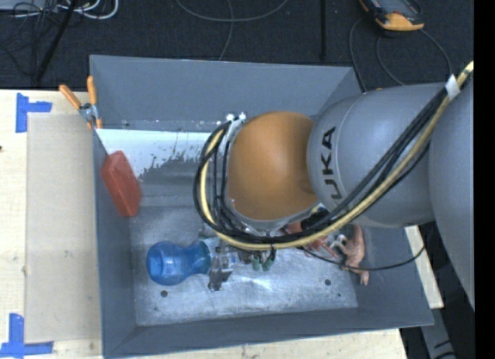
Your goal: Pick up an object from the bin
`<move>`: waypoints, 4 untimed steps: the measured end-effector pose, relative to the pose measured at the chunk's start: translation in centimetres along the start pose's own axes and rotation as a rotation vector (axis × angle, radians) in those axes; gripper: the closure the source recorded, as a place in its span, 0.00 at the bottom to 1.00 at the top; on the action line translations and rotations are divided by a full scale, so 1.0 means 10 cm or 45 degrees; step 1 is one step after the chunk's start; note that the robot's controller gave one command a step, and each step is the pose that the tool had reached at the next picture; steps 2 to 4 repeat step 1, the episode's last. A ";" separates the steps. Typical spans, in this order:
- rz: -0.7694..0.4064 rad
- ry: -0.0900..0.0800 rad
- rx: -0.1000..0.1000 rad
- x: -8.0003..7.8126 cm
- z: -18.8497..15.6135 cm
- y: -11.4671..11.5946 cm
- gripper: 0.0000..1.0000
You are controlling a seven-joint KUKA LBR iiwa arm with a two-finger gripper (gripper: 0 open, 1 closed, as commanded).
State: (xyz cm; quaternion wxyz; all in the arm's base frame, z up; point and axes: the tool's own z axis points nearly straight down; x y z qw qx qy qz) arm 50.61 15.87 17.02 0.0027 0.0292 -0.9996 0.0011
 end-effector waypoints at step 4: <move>-0.034 -0.003 -0.002 0.20 -0.47 -0.04 1.00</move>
Offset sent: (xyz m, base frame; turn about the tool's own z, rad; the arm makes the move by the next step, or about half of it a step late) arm -0.0053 0.0317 0.1010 -0.0194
